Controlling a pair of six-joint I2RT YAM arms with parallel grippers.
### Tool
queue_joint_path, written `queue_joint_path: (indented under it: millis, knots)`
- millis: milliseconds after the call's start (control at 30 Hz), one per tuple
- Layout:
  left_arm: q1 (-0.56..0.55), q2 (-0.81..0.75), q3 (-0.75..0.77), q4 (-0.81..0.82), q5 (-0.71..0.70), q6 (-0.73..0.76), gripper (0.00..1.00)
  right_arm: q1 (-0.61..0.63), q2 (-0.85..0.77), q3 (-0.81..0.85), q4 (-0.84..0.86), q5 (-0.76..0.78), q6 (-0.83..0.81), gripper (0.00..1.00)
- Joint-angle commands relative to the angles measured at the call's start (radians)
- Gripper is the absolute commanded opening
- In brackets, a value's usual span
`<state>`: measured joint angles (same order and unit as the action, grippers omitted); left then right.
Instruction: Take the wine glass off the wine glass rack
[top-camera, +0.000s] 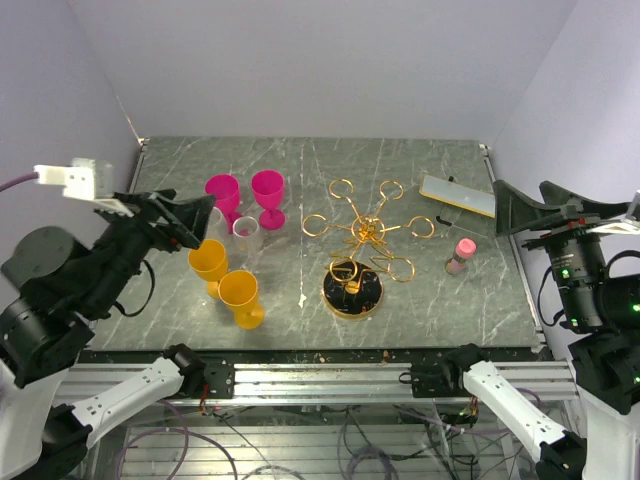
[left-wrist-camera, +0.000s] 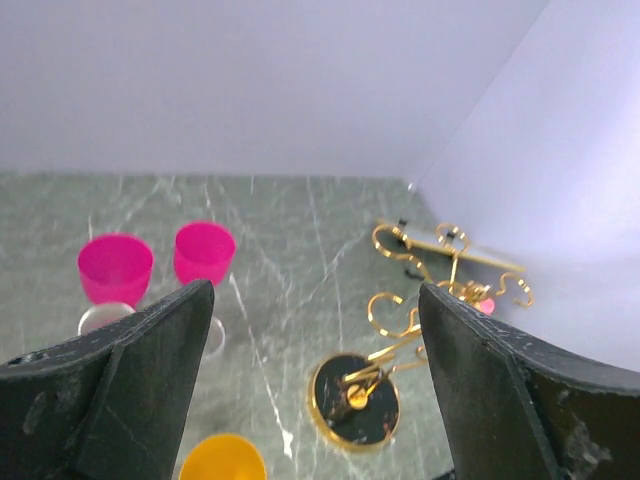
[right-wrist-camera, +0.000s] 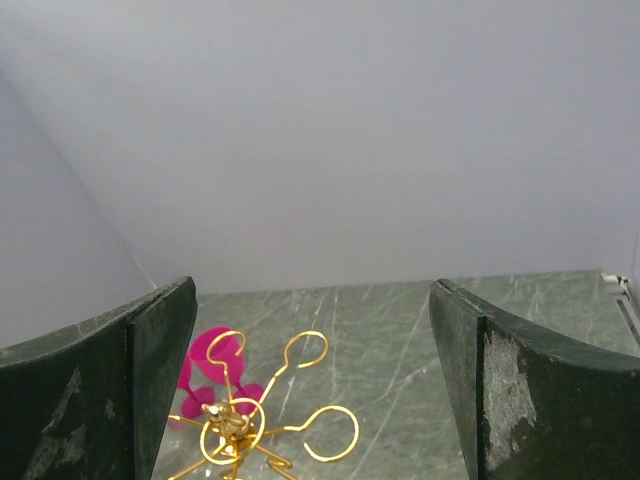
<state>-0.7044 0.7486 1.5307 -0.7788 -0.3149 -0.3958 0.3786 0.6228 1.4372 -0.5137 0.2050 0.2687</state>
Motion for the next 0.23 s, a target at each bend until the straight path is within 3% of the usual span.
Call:
queue_joint_path:
  millis: [0,133,200]
  knots:
    - [-0.006,-0.041,0.003,0.183,0.012,0.094,0.93,-0.003,-0.013,0.055,-0.004,0.009,0.005,1.0]
    - [-0.006,-0.048,0.009,0.196,0.006,0.101,0.93,-0.003,-0.054,0.014,0.049,0.019,-0.005,1.0]
    - [-0.006,-0.042,0.017,0.192,0.004,0.101,0.93,-0.006,-0.015,0.041,-0.016,0.065,0.035,1.0]
